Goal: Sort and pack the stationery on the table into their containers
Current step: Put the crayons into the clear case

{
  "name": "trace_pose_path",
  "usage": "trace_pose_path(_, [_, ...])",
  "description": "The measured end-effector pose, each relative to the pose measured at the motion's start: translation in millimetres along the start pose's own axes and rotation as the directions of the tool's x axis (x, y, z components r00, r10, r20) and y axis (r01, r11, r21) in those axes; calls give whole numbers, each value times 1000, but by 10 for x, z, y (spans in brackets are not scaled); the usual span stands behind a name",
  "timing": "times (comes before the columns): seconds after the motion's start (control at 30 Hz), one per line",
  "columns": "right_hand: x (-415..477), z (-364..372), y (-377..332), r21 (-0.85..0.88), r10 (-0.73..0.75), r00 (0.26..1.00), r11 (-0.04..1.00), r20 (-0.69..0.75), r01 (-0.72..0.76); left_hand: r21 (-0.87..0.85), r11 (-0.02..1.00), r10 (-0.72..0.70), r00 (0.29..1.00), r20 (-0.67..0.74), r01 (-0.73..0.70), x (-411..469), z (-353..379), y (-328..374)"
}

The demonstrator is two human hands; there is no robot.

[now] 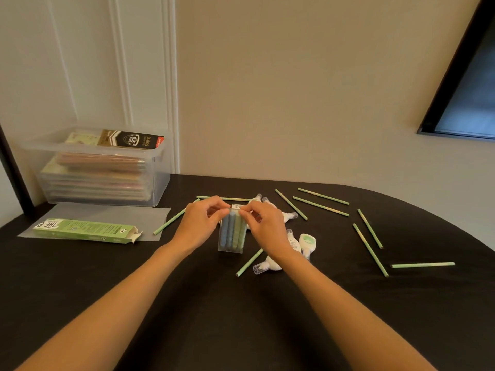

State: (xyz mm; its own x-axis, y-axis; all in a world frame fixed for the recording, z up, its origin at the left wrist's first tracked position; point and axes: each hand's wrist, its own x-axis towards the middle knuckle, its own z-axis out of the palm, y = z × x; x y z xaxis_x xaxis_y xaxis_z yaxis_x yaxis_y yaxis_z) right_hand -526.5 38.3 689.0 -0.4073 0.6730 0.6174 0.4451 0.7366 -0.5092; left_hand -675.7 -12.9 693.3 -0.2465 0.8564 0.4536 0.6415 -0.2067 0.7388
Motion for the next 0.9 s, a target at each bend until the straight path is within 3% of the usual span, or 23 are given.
trace_pose_path(0.27, [-46,9,27,-140,-189,982,973,-13,186,202,965,153,985,78,-166,-9,-71,-12])
trace_pose_path(0.47, [-89,-35,77,-191,-299,946,928,126,319,337,897,229,953,198,-286,-28,-106,-12])
trace_pose_path(0.57, [-79,-36,50,-138,-157,977,974,147,177,262,937,191,966,172,-232,-33,-93,0])
trace_pose_path(0.73, [13,-24,-15,33,95,991,995,93,-99,118,991,-84,978,188,63,-62,-16,-51])
trace_pose_path(0.9, [134,0,78,336,376,926,869,33,-364,108,962,-270,934,233,251,38,24,-176])
